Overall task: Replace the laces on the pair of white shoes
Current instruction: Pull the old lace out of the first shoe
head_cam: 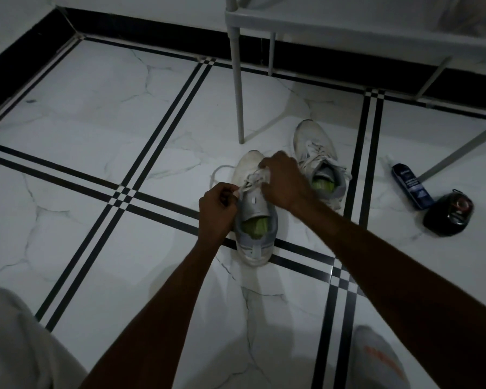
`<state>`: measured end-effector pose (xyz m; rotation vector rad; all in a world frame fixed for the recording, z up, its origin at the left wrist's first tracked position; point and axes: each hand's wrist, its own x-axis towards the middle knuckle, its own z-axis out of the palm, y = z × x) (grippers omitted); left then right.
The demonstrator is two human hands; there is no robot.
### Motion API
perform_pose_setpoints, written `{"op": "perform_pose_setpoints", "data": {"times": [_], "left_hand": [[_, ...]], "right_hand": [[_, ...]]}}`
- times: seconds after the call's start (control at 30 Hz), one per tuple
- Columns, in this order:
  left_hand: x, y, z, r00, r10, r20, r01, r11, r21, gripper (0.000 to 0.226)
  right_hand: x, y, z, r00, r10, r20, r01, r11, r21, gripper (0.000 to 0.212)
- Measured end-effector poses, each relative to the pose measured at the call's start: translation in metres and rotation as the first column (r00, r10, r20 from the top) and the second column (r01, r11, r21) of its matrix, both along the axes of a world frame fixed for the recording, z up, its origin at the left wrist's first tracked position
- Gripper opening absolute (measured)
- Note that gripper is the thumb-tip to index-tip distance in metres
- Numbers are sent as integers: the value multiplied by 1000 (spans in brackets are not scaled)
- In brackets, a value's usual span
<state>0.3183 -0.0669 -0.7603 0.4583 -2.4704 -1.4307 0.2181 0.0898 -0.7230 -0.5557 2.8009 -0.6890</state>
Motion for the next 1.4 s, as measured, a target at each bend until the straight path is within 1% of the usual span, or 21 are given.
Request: {"op": "perform_pose_setpoints", "data": {"times": [0.1, 0.2, 0.37, 0.47, 0.53, 0.57, 0.6, 0.67, 0.7, 0.73, 0.77, 0.8, 0.87, 0.9, 0.93, 0.97, 1.0, 1.03, 1.13, 1.17, 1.4], "left_hand": [[-1, 2, 0, 1000, 9, 17, -9, 1000, -1, 12], [-2, 3, 1, 1000, -8, -2, 8, 999, -31, 12], [0, 0, 0, 1000, -6, -9, 5, 999, -49, 12], [0, 1, 1, 1000, -12, -14, 12, 999, -40, 13], [1, 2, 3, 1000, -18, -13, 17, 999, -43, 12], [2, 1, 3, 1000, -18, -11, 17, 999, -44, 12], [2, 0, 4, 1000, -17, -11, 16, 999, -40, 11], [3, -3, 3, 1000, 0, -19, -1, 1000, -31, 11], [4, -5, 2, 1000, 13, -19, -14, 999, -30, 11], [4, -7, 1, 1000, 23, -16, -24, 999, -29, 11], [5, -7, 1, 1000, 26, -14, -27, 999, -27, 12], [5, -7, 2, 1000, 21, -14, -21, 999, -25, 12], [4, -5, 4, 1000, 8, -20, -9, 1000, -23, 12], [3, -4, 4, 1000, 4, -22, -4, 1000, -21, 11], [3, -3, 5, 1000, 1, -19, -1, 1000, -21, 11], [3, -2, 6, 1000, 0, -16, -1, 1000, -23, 11], [3, -1, 7, 1000, 3, -12, -4, 1000, -26, 11], [3, -2, 7, 1000, 9, -9, -9, 1000, -29, 11], [3, -4, 5, 1000, 25, -7, -25, 999, -41, 10], [3, -4, 6, 1000, 24, -3, -24, 999, -44, 10], [4, -1, 7, 1000, 29, 7, -28, 999, -15, 9]], "right_hand": [[20, -17, -3, 980, 169, -106, -147, 971, 191, 29], [25, -25, -6, 963, 236, -132, -189, 936, 296, 31], [23, -27, -12, 925, 337, -173, -283, 918, 278, 25], [19, -23, -15, 917, 345, -202, -298, 927, 230, 28], [17, -24, -11, 911, 357, -207, -308, 922, 236, 30], [14, -22, -9, 915, 341, -217, -286, 926, 247, 30], [8, -17, -5, 929, 277, -247, -219, 946, 238, 31], [-15, 4, 1, 946, 2, -324, 62, 980, 188, 30], [-27, 19, 5, 929, -159, -334, 221, 962, 157, 30], [-38, 32, 7, 903, -274, -331, 332, 934, 134, 28], [-46, 41, 9, 895, -314, -318, 364, 924, 114, 26], [-49, 42, 10, 913, -287, -291, 323, 943, 81, 22], [-40, 24, 13, 973, -114, -202, 108, 993, -38, 15], [-29, 11, 11, 991, -13, -137, 2, 997, -77, 12], [-16, -2, 9, 994, 81, -67, -86, 994, -73, 14], [-4, -15, 6, 988, 155, 2, -155, 987, -30, 17], [6, -24, 3, 979, 201, 30, -202, 979, 32, 20], [12, -30, 1, 975, 219, 27, -220, 972, 87, 22], [17, -35, -4, 961, 259, -99, -240, 955, 173, 20], [17, -35, -5, 958, 267, -109, -243, 951, 190, 20], [21, -30, -22, 969, 224, -101, -204, 963, 178, 20]]}}
